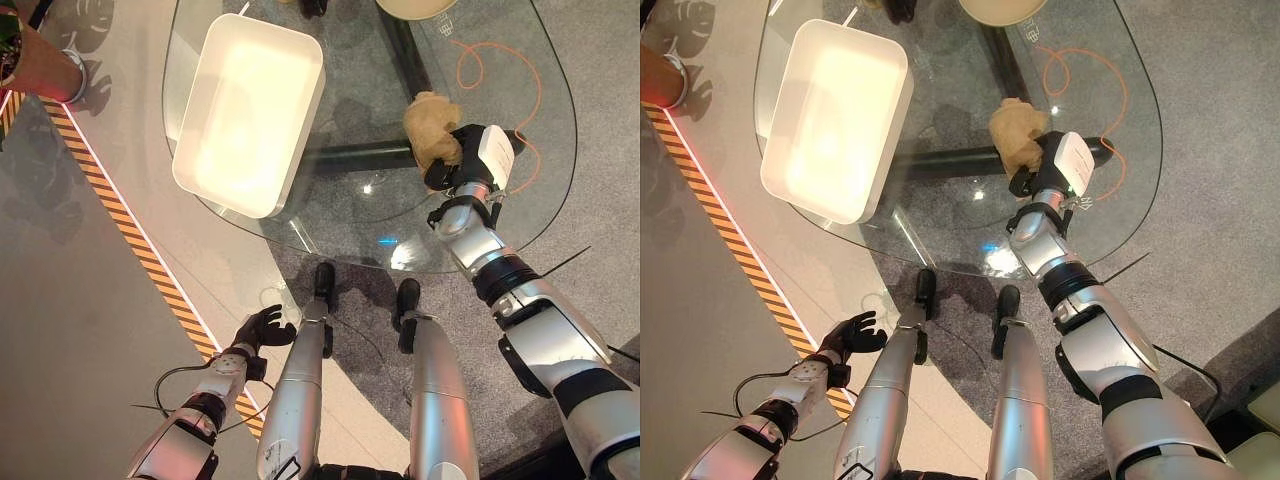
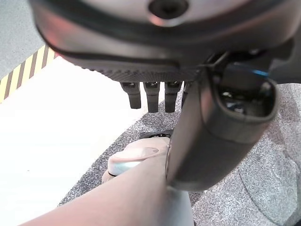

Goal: Wipe the table with a cloth and put it in the basket.

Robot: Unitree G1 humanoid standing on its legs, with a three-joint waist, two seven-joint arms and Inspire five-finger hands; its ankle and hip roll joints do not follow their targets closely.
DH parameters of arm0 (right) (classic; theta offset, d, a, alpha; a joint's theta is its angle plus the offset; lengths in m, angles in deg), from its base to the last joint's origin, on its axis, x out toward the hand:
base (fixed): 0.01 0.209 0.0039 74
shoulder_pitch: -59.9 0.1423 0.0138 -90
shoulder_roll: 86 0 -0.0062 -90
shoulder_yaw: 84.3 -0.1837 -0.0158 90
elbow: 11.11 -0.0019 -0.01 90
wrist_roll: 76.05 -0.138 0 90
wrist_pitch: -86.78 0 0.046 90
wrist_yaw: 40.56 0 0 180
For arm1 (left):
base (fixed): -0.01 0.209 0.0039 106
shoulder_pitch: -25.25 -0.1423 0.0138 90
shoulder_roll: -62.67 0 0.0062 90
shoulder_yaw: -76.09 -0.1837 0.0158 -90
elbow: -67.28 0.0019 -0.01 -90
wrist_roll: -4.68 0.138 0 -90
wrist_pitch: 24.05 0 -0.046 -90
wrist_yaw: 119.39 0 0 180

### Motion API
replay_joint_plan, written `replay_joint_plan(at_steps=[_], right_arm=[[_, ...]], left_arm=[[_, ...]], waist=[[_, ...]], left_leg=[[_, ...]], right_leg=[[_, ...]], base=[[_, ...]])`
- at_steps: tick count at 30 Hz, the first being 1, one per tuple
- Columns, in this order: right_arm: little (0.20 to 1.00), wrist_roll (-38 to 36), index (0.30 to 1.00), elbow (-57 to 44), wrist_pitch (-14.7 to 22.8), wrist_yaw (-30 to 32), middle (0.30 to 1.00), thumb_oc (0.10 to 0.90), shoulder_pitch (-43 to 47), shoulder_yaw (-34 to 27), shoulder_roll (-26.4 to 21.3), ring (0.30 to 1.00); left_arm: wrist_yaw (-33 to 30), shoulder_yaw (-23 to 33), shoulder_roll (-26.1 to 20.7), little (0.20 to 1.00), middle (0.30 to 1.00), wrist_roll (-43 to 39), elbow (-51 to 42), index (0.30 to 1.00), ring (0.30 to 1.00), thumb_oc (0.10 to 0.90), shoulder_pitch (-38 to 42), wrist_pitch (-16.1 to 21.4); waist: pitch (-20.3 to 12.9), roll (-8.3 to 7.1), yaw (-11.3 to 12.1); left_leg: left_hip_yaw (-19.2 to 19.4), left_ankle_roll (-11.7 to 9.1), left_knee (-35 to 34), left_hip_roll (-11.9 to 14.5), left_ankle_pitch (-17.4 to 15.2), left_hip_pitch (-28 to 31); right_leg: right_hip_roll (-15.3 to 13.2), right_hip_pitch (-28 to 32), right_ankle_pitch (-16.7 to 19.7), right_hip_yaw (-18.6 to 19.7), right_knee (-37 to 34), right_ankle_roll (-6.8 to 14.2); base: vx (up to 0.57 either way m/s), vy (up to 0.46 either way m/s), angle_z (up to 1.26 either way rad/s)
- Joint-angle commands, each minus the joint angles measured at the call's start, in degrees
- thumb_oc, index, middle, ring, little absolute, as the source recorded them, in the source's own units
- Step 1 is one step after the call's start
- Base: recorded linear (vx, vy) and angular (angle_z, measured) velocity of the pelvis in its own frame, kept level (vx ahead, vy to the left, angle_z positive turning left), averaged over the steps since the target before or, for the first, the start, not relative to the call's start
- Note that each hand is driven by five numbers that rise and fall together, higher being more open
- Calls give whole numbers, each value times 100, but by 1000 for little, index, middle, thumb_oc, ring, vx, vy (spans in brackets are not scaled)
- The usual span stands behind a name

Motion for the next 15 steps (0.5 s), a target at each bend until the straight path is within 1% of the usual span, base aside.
replay_joint_plan(at_steps=[1,4,10,12,15], right_arm=[[200,483,300,-58,389,-530,300,100,558,496,142,300],[200,509,300,-133,377,-638,300,100,497,610,227,300],[200,724,300,-322,560,-1013,300,100,305,760,451,300],[200,757,300,-366,587,-1053,300,100,268,783,488,300],[200,874,300,-624,625,-1267,300,100,154,885,617,300]], left_arm=[[59,-254,172,900,900,63,65,900,900,800,-238,-44],[41,-262,176,900,900,62,42,900,900,800,-213,-66],[30,-266,189,900,900,68,19,900,900,800,-185,-99],[17,-262,199,900,900,93,3,900,900,800,-187,-109],[4,-235,196,900,900,137,-31,900,900,800,-180,-129]], waist=[[-97,126,85],[-97,121,86],[-97,115,84],[-97,113,88],[-97,98,83]], left_leg=[[497,527,728,-387,-583,-37],[501,527,723,-391,-575,-55],[508,523,680,-400,-553,-56],[508,526,670,-407,-547,-51],[504,526,647,-415,-532,-58]], right_leg=[[150,211,553,-8,-748,69],[147,196,561,-13,-764,70],[137,192,576,-32,-798,76],[137,199,580,-39,-810,76],[134,188,594,-49,-829,79]], base=[[0,0,0],[0,0,0],[0,0,0],[0,0,0],[0,0,0]])
